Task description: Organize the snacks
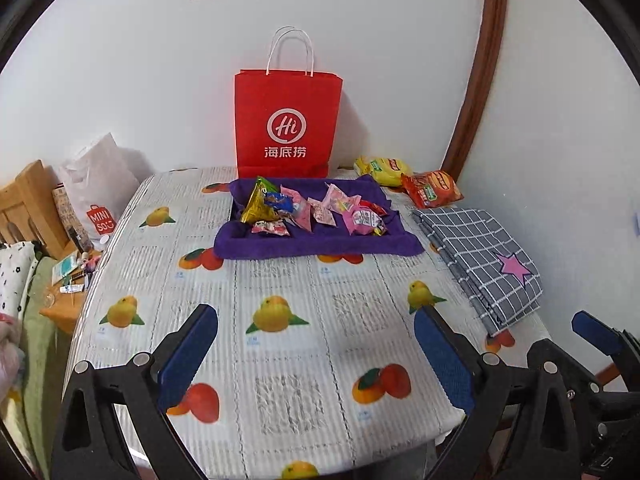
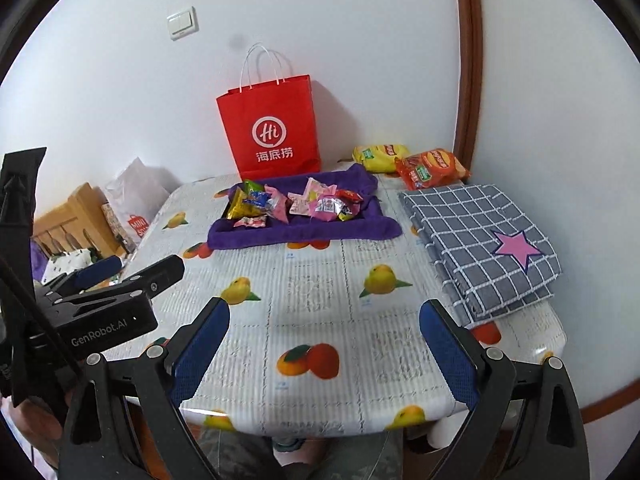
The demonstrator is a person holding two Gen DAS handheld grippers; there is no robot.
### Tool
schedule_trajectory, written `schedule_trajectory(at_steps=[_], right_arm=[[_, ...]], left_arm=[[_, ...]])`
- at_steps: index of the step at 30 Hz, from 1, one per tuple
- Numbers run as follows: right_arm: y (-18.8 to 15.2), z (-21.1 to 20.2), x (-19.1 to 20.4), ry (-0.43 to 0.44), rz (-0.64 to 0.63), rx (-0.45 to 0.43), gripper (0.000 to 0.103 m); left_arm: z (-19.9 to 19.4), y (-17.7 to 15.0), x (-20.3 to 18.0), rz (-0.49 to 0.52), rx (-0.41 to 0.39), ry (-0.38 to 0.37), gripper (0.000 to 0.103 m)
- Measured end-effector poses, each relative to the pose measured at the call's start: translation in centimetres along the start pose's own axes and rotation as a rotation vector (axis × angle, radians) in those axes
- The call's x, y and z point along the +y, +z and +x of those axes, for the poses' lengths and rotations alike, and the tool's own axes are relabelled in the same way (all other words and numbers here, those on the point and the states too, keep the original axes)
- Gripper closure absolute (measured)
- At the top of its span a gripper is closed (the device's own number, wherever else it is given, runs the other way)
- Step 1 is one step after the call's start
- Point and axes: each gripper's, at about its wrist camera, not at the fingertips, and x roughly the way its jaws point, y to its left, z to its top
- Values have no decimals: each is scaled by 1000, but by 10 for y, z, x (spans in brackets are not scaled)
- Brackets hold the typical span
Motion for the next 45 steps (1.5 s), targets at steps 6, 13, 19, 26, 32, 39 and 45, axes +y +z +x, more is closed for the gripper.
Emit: schedule_trajectory(at_steps=[6,13,19,26,32,39,45], right_arm=[[-10,-12,2,-10,-12,-15,8],[-14,-19,3,-32,-17,-37,8],[-17,-21,0,-28,-3,-43,8],[-18,-23,-2,-31,3,-43,8],[-19,-23,-2,-29,3,-44,8],[-20,-24,-4,-28,4,-45,8],[-19,-25,-4,-27,3,-48,8]], left_arm=[[-10,-8,-8,15,-9,5,4],[-18,-16,-10,19,-15,13,4],[-19,-16,-11,24,-15,17,4],[-22,-19,-13,30,-13,8,4],[-22,-19,-14,30,-13,5,4],[-23,-20,-15,31,-14,3,4],[-24,-19,-16,32,-13,1,4]])
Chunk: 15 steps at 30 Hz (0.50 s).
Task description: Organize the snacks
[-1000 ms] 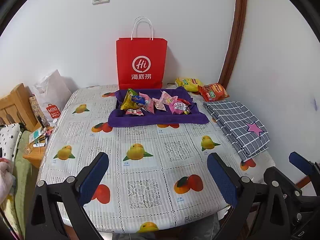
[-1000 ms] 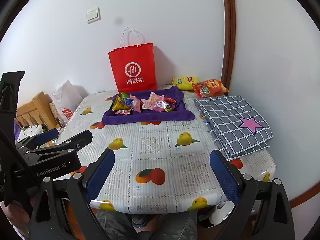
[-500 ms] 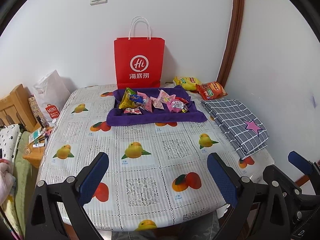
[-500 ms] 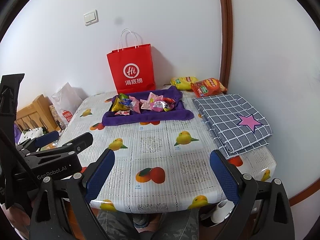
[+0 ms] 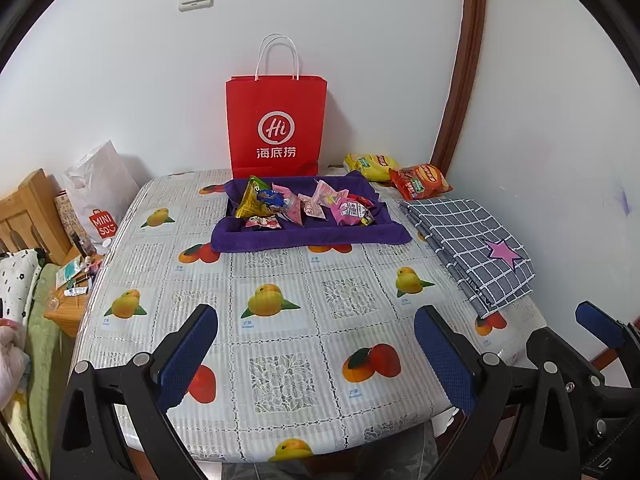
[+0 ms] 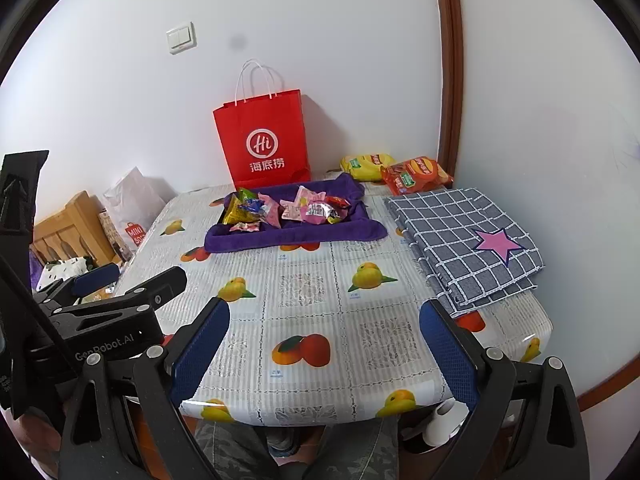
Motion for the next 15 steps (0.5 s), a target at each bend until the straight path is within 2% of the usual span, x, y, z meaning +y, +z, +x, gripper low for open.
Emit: schedule_trajectory(at_steps=[15], right_arm=[[0,-2,3,0,2,-6,8]], left_arm=[[-1,0,-1,1,-3,0,3]])
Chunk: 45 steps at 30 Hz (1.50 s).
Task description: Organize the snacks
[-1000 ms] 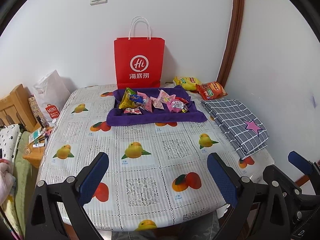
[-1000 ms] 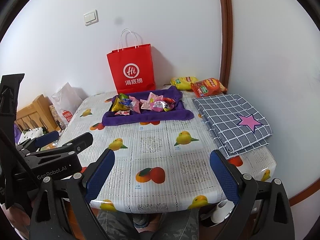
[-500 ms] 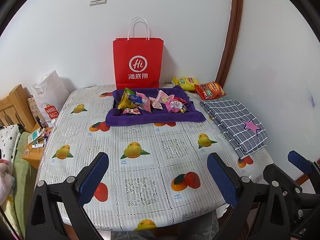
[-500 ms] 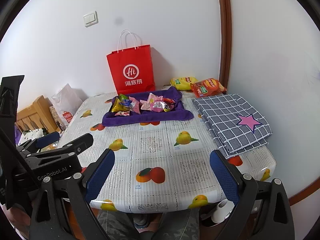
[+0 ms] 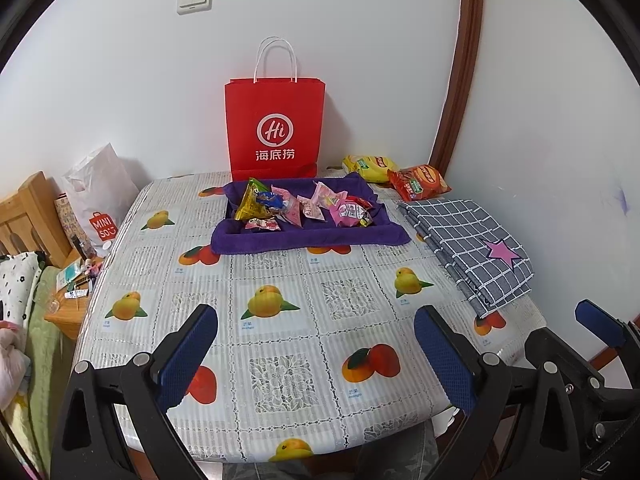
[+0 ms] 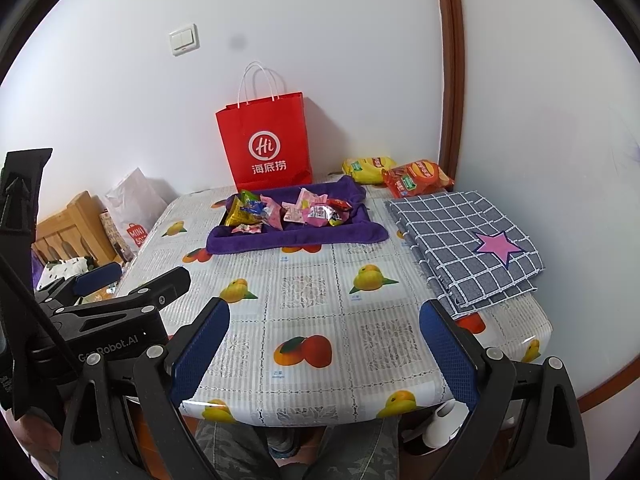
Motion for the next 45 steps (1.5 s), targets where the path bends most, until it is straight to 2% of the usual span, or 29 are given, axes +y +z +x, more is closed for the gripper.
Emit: schedule_trajectory(at_steps=[45], right_arm=[[0,-7,6,3,-6,-20,8]], left_arm=[[0,2,6,1,3,6,4]])
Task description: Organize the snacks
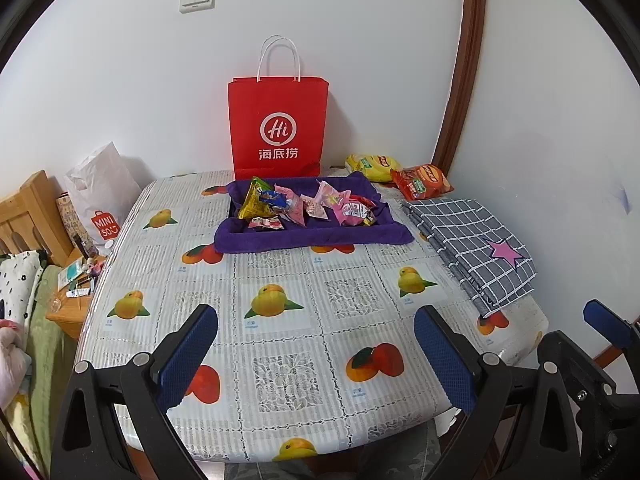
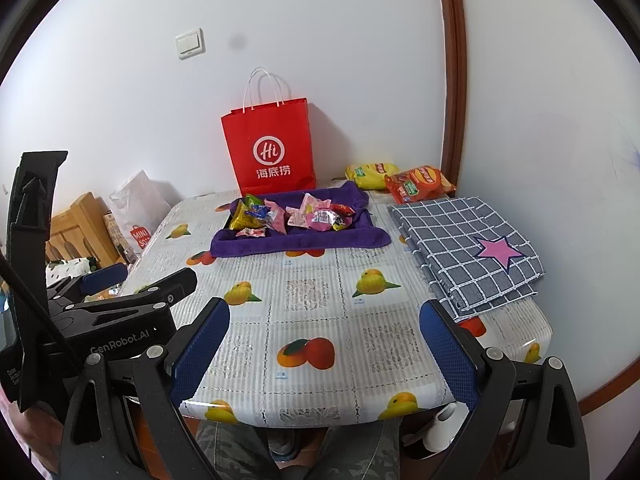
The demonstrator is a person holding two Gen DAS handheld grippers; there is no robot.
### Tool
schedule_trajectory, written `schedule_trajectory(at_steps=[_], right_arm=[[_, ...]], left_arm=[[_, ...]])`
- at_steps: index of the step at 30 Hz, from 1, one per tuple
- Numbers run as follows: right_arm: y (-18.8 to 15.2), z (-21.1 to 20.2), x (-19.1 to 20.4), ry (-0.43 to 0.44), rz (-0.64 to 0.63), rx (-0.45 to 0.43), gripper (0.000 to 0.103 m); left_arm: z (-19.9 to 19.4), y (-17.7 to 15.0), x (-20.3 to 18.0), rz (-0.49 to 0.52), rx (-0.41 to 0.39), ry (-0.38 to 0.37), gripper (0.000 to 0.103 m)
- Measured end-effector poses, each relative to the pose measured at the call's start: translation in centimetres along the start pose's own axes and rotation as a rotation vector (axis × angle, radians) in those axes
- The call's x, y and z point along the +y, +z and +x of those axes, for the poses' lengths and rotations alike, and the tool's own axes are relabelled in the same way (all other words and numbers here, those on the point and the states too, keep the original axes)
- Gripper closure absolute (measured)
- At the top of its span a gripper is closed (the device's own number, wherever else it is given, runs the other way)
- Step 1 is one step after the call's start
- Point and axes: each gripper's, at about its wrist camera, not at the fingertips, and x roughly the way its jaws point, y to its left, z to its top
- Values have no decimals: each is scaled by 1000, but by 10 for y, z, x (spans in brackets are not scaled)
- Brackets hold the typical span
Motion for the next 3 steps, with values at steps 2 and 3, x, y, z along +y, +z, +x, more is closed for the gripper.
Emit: schedule_trajectory(at_steps=[2,3], right_arm=[[0,2,0,4,0,2,8],[-2,3,0,5,1,3,8]], left_arm=[[3,0,3,2,2,3,4],[5,0,3,4,3,4,4]])
